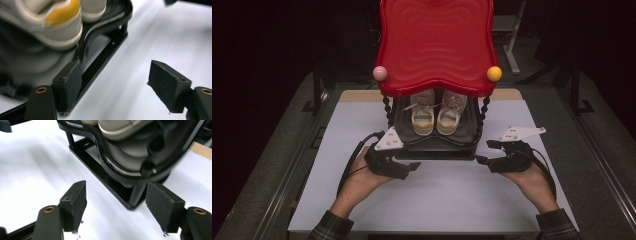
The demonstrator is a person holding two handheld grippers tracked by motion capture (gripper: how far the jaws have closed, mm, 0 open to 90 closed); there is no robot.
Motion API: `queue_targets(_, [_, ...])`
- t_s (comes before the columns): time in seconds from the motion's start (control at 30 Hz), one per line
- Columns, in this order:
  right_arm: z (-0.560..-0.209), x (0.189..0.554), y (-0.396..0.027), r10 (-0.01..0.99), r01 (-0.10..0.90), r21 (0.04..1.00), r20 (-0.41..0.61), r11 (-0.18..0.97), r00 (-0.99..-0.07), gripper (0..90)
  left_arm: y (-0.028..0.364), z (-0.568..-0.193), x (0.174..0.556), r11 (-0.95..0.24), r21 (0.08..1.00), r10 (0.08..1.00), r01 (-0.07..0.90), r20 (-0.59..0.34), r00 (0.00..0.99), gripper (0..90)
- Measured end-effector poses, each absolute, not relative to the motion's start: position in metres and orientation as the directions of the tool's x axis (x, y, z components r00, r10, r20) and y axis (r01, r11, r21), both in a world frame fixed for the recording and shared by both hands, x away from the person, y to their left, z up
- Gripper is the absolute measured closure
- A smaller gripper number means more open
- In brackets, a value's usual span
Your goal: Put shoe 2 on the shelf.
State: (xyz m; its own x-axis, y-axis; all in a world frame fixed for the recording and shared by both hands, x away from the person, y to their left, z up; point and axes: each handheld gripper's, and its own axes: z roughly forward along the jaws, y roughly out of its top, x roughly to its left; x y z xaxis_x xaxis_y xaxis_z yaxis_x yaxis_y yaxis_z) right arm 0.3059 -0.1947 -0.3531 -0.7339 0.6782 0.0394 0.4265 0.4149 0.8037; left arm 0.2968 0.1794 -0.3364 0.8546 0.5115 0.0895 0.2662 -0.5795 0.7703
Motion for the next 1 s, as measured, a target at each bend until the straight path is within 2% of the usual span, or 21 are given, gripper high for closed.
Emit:
queue_targets(0.3, [-0.369, 0.287, -0.226, 0.737, 0.475, 0.795, 0.053, 0.377, -0.674, 25.2, 0.232, -0.365, 0.277, -0.547, 0.764, 0.579, 0.343, 0.05, 0.814, 21.9])
queue_targets(0.47, [-0.384, 0.272, -0.242, 0.766, 0.505, 0.783, 0.058, 0.364, -0.64, 14.2, 0.263, -0.386, 0.266, -0.538, 0.744, 0.623, 0.397, 0.033, 0.782, 17.7])
queue_targets(0.63, [-0.401, 0.261, -0.256, 0.804, 0.544, 0.757, 0.043, 0.361, -0.594, 12.4, 0.287, -0.407, 0.261, -0.521, 0.726, 0.664, 0.449, 0.015, 0.748, 15.6])
queue_targets(0.83, [-0.42, 0.253, -0.271, 0.827, 0.573, 0.738, 0.038, 0.355, -0.561, 8.1, 0.303, -0.424, 0.26, -0.526, 0.696, 0.689, 0.489, 0.012, 0.724, 14.8])
queue_targets(1.0, [-0.443, 0.249, -0.282, 0.837, 0.591, 0.696, -0.028, 0.409, -0.546, 5.4, 0.308, -0.439, 0.258, -0.552, 0.67, 0.691, 0.497, 0.034, 0.722, 14.0])
